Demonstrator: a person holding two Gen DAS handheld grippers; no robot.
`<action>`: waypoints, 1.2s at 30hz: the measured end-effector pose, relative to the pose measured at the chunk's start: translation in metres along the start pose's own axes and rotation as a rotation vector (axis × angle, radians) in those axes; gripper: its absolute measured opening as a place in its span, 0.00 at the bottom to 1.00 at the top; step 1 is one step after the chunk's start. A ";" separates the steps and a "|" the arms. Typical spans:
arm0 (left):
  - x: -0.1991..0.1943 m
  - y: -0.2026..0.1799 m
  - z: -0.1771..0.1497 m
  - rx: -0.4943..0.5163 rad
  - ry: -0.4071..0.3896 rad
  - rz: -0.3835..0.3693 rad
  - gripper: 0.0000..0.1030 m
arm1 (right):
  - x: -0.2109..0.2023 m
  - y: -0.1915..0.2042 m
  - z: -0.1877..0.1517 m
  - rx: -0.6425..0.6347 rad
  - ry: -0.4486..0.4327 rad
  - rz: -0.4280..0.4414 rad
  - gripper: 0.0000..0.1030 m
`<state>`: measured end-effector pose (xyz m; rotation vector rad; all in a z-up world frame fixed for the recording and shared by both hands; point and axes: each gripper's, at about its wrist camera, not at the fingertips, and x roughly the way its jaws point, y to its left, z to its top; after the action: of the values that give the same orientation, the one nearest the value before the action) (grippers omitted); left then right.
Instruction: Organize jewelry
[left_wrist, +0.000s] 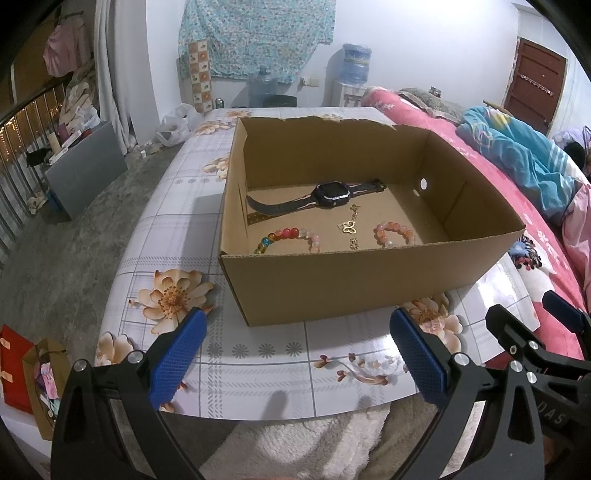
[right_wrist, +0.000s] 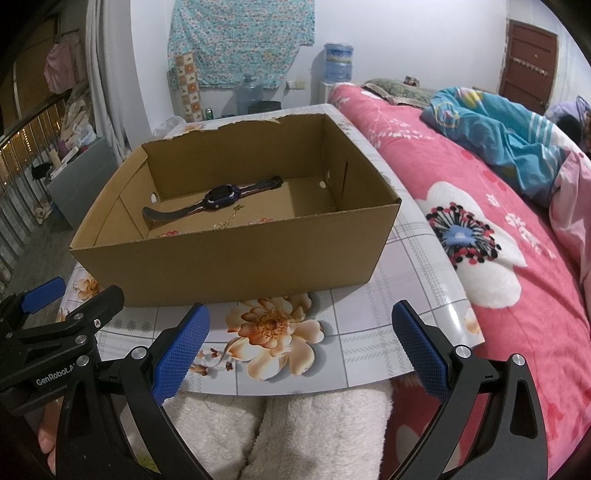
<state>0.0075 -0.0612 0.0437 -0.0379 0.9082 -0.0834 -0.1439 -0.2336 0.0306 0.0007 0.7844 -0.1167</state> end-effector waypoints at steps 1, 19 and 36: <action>0.000 0.000 0.000 -0.001 -0.001 0.000 0.95 | 0.000 0.000 0.000 0.000 0.000 0.000 0.92; 0.000 0.001 0.000 0.001 0.000 -0.001 0.95 | 0.000 0.001 0.000 -0.001 0.000 0.000 0.92; 0.001 0.001 0.000 -0.006 0.006 0.000 0.95 | 0.000 0.002 0.000 -0.001 0.000 -0.001 0.92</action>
<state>0.0081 -0.0598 0.0432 -0.0430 0.9142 -0.0809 -0.1438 -0.2320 0.0304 -0.0003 0.7848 -0.1174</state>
